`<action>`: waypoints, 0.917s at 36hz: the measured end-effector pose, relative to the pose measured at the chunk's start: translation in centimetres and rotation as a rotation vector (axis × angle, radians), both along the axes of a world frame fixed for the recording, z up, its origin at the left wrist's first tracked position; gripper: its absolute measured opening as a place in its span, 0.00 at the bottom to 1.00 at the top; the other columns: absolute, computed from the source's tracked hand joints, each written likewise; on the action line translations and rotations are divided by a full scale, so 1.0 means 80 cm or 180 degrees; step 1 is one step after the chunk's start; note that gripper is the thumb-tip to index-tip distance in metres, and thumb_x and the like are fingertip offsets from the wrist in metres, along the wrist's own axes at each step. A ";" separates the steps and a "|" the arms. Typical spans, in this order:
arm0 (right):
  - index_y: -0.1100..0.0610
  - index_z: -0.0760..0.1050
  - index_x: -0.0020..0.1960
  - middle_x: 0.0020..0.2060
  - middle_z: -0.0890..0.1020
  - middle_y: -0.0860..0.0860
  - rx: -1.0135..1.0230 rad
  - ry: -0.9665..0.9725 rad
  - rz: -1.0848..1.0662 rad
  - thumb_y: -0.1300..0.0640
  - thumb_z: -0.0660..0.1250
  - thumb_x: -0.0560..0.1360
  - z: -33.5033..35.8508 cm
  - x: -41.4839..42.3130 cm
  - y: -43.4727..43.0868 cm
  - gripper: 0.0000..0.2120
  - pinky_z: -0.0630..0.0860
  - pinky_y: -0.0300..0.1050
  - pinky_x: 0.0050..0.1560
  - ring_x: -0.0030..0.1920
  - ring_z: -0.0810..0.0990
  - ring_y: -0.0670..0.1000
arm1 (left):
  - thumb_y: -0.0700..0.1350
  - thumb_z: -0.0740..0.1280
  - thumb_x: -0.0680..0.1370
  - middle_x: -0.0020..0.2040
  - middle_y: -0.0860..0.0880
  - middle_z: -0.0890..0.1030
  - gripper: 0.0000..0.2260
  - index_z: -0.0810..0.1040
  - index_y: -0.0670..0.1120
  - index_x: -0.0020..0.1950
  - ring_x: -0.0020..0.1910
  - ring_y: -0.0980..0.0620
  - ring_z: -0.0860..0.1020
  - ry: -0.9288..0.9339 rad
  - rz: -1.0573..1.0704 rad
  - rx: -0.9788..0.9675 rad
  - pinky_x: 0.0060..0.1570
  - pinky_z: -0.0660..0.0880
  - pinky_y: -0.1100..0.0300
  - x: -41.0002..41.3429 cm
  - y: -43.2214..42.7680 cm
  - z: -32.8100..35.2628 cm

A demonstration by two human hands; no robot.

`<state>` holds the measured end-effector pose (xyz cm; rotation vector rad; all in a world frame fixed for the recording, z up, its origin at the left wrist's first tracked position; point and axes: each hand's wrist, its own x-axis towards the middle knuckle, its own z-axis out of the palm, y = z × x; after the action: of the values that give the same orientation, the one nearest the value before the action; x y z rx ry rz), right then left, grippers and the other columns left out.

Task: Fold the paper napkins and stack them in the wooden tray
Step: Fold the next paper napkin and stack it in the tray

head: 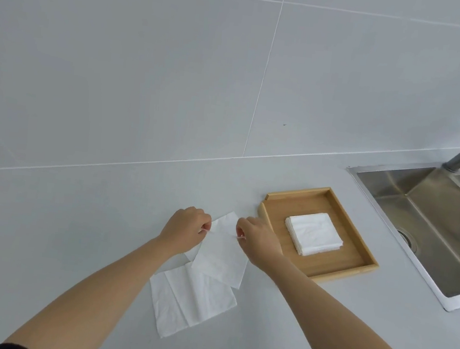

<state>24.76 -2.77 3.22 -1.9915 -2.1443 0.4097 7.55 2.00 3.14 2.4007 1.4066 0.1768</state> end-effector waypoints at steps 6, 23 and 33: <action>0.61 0.74 0.53 0.54 0.78 0.57 -0.0865 -0.0204 0.0361 0.63 0.60 0.76 -0.013 -0.003 -0.015 0.07 0.68 0.45 0.46 0.56 0.73 0.56 | 0.40 0.59 0.78 0.57 0.46 0.79 0.11 0.78 0.43 0.55 0.57 0.47 0.75 0.0577 -0.0371 -0.0154 0.55 0.70 0.57 -0.002 -0.020 -0.021; 0.58 0.67 0.65 0.61 0.76 0.57 -0.1377 0.0577 -0.0837 0.54 0.57 0.79 -0.034 0.011 0.006 0.16 0.72 0.46 0.49 0.55 0.75 0.55 | 0.48 0.56 0.81 0.64 0.45 0.73 0.14 0.73 0.45 0.62 0.63 0.45 0.71 0.0790 -0.0036 -0.0656 0.62 0.66 0.52 0.022 0.013 -0.031; 0.58 0.66 0.67 0.64 0.72 0.56 -0.1499 0.0657 -0.1092 0.56 0.61 0.78 -0.053 0.005 0.010 0.18 0.71 0.49 0.64 0.66 0.66 0.56 | 0.49 0.55 0.81 0.71 0.44 0.65 0.19 0.63 0.50 0.72 0.70 0.45 0.64 0.1255 -0.0144 -0.0894 0.67 0.63 0.50 0.045 0.016 -0.051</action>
<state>25.17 -1.99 -1.04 -2.3701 -1.6449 1.0835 11.13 3.26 -0.92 2.3053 1.4203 -0.4990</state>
